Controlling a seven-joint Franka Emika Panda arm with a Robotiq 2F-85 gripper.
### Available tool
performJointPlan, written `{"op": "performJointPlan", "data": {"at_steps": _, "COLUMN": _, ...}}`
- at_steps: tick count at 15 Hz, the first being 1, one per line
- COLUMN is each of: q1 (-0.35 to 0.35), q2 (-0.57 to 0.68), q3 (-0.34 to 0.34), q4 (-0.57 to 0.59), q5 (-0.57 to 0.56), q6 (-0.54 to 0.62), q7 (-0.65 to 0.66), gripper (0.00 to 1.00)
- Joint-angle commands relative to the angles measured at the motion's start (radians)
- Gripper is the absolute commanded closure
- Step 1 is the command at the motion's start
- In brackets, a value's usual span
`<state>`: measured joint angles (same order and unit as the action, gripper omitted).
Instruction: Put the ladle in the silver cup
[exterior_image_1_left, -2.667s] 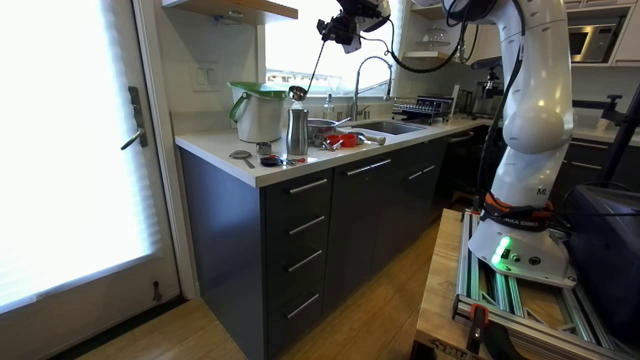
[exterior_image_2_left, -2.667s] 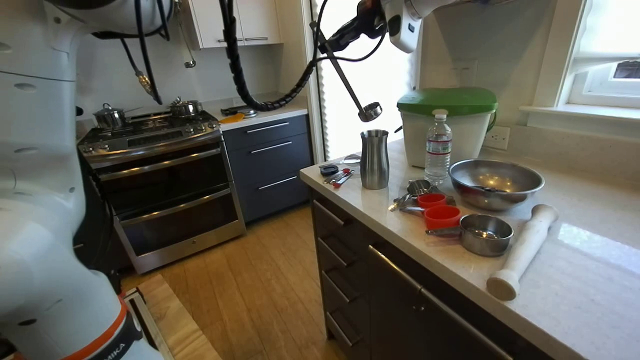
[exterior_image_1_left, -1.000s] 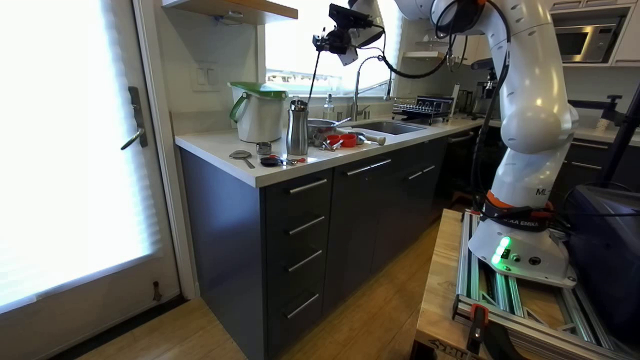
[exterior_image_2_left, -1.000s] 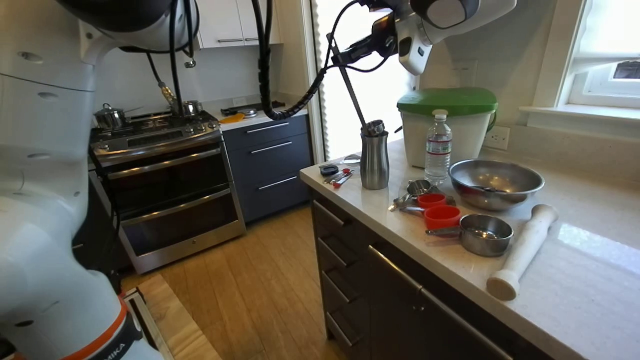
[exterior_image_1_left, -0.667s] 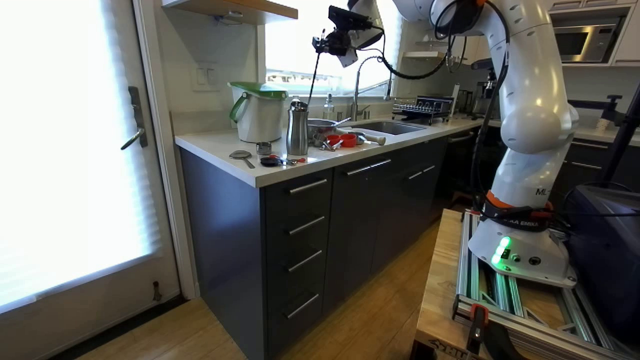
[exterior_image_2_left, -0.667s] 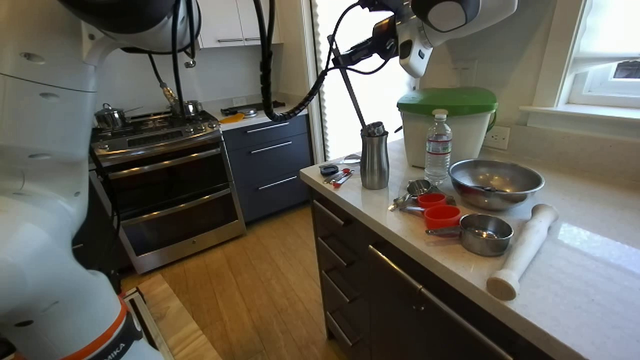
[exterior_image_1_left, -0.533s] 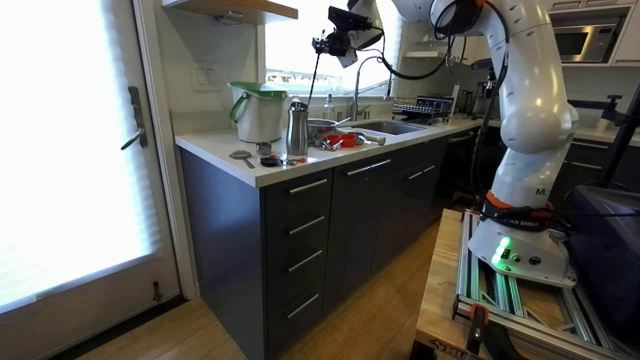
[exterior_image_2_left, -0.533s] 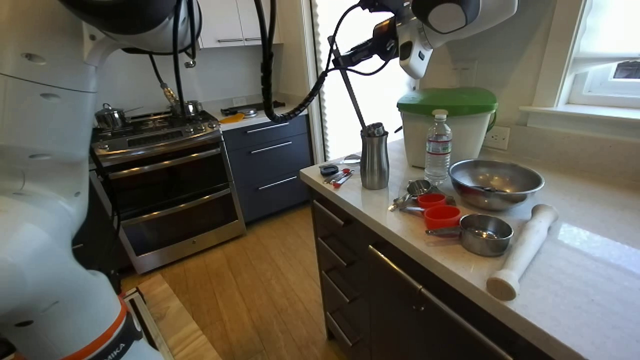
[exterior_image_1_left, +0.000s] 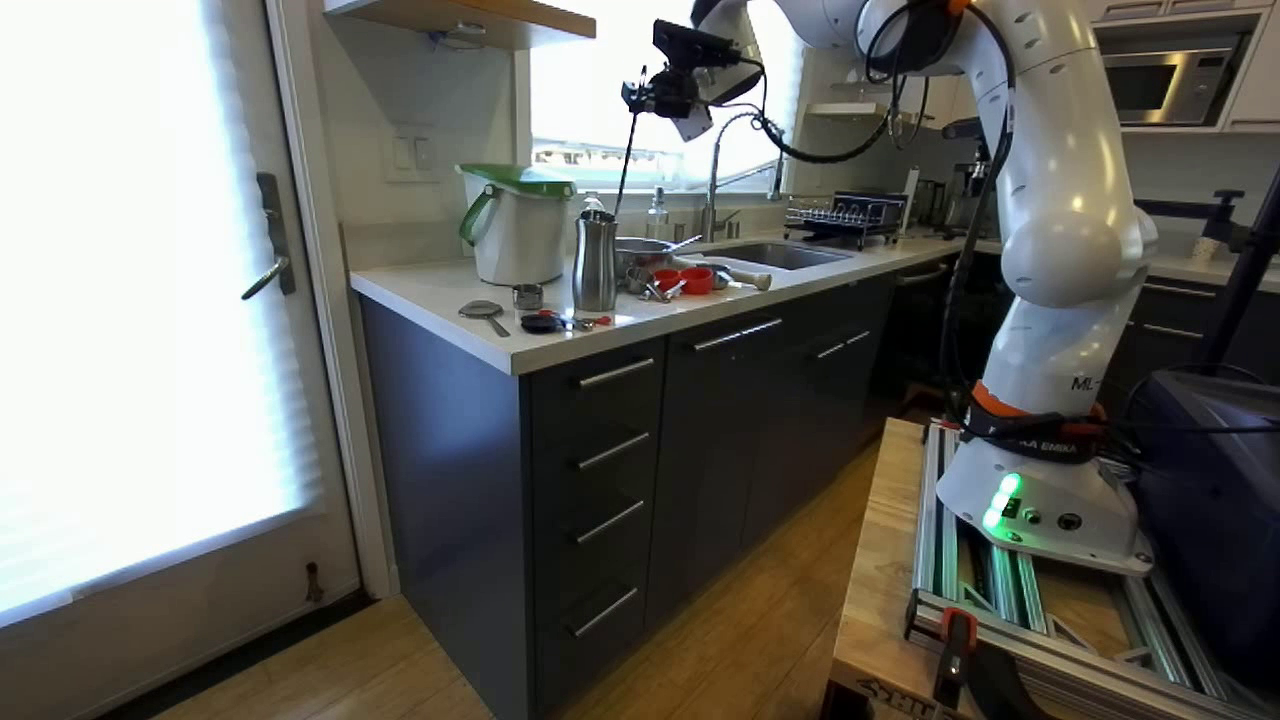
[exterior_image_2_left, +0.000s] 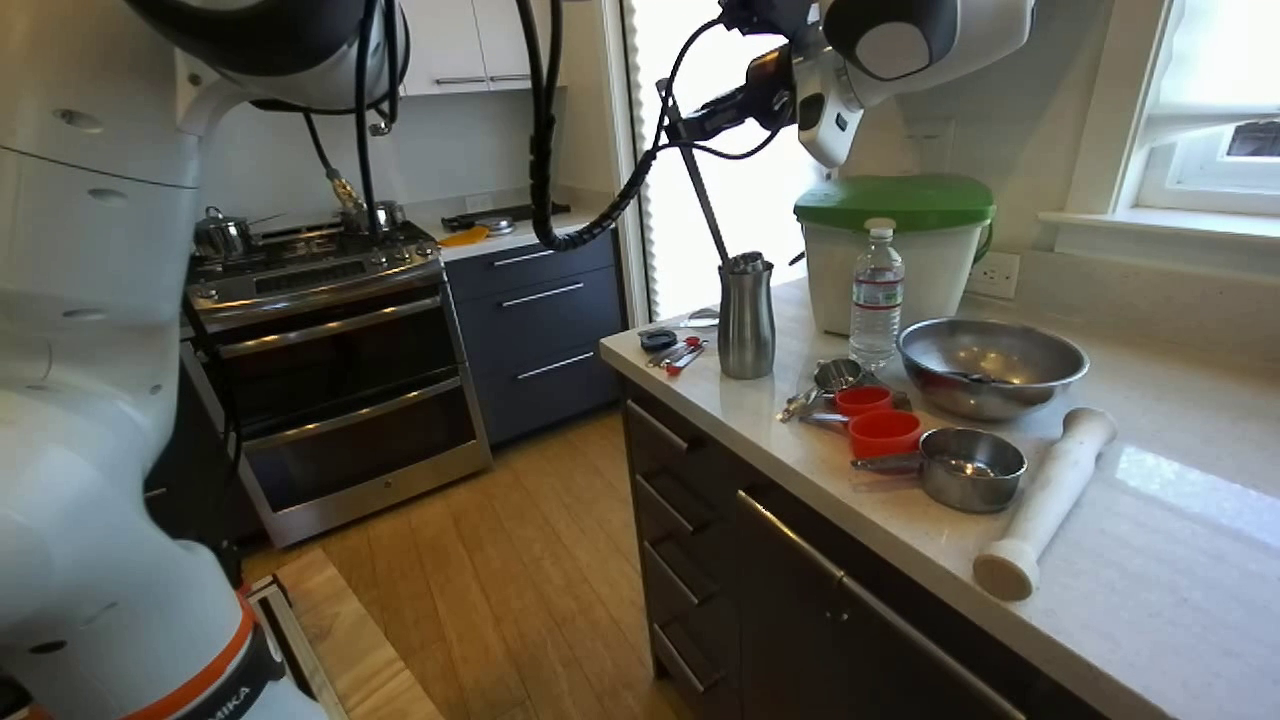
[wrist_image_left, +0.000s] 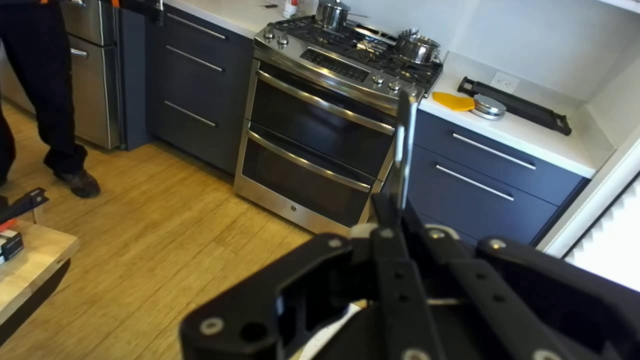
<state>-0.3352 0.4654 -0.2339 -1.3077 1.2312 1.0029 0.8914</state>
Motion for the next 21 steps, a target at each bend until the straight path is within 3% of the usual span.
{"op": "performJointPlan", "data": {"at_steps": 1, "q1": -0.016, "q2": 0.023, "q3": 0.015, "q4": 0.031, "q5": 0.024, "q6": -0.02, "q7": 0.031, "gripper": 0.99}}
{"op": "performJointPlan", "data": {"at_steps": 14, "q1": -0.014, "q2": 0.046, "q3": 0.032, "q4": 0.054, "q5": 0.027, "q6": -0.023, "q7": 0.038, "gripper": 0.99}}
{"op": "performJointPlan", "data": {"at_steps": 17, "q1": -0.016, "q2": 0.052, "q3": 0.036, "q4": 0.063, "q5": 0.031, "q6": -0.024, "q7": 0.042, "gripper": 0.67}}
{"op": "performJointPlan", "data": {"at_steps": 19, "q1": -0.017, "q2": 0.052, "q3": 0.037, "q4": 0.064, "q5": 0.039, "q6": -0.024, "q7": 0.044, "gripper": 0.6}}
{"op": "performJointPlan", "data": {"at_steps": 21, "q1": -0.019, "q2": 0.051, "q3": 0.037, "q4": 0.066, "q5": 0.045, "q6": -0.025, "q7": 0.046, "gripper": 0.45}}
